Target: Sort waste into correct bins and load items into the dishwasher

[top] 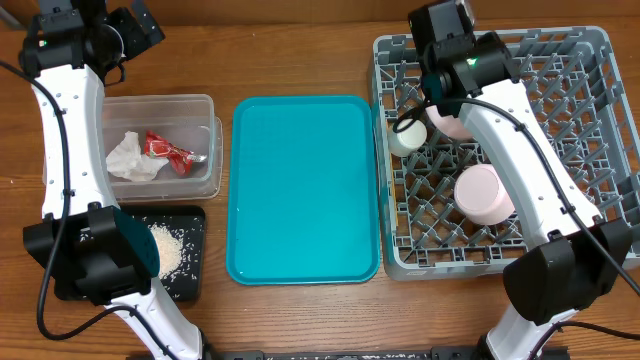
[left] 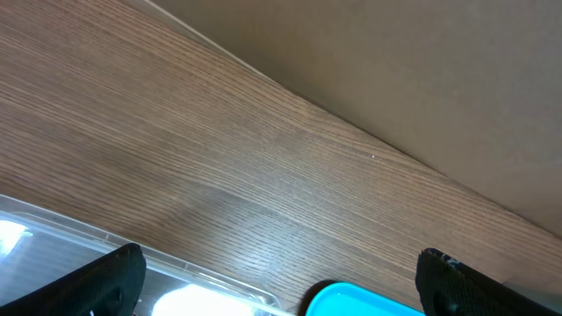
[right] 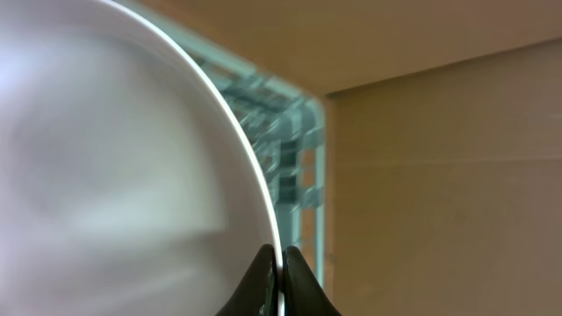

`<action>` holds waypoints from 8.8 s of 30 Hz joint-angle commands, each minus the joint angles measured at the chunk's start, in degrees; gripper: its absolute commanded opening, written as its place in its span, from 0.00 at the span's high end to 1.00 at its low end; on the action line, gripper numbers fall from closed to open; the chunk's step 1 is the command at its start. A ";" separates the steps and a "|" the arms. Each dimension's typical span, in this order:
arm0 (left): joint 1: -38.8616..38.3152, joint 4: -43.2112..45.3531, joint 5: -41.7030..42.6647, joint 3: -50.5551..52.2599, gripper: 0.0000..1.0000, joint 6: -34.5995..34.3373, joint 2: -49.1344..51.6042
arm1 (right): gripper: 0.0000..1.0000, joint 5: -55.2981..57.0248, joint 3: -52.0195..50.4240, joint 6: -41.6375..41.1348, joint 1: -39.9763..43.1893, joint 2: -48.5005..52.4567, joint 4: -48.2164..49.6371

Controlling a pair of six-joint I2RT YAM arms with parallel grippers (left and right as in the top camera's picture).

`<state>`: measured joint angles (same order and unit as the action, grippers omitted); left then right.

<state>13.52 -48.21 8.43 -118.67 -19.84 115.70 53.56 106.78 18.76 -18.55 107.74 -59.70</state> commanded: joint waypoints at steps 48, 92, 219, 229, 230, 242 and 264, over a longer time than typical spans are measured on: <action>-0.02 0.00 0.57 -1.49 0.00 -0.96 0.76 | 0.87 -3.93 0.15 -4.50 -2.91 -0.26 -7.15; -0.02 0.00 0.57 -1.49 0.00 -0.96 0.76 | 0.57 -68.28 -18.38 -28.02 33.35 -0.26 1.90; -0.02 0.02 0.42 -1.49 0.00 -0.98 0.76 | 0.07 2.69 -5.42 2.19 20.92 -4.22 24.39; -0.02 -0.02 0.39 -1.49 0.00 -0.96 0.76 | 0.00 -34.99 2.54 -2.10 8.72 -4.76 12.13; -0.02 0.00 0.42 -1.49 0.00 -0.96 0.76 | 0.00 -41.35 2.54 -4.81 7.34 -4.76 10.12; -0.04 0.00 0.42 -1.49 0.00 -0.96 0.76 | 0.00 -58.84 2.54 -17.33 4.63 -4.76 6.14; -0.02 -0.02 0.39 -1.49 0.00 -0.96 0.76 | 0.00 -60.13 2.49 -18.88 4.68 -5.03 5.99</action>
<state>13.54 -48.23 8.40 -118.67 -19.84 115.72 -5.21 108.57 1.48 -14.17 103.61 -55.05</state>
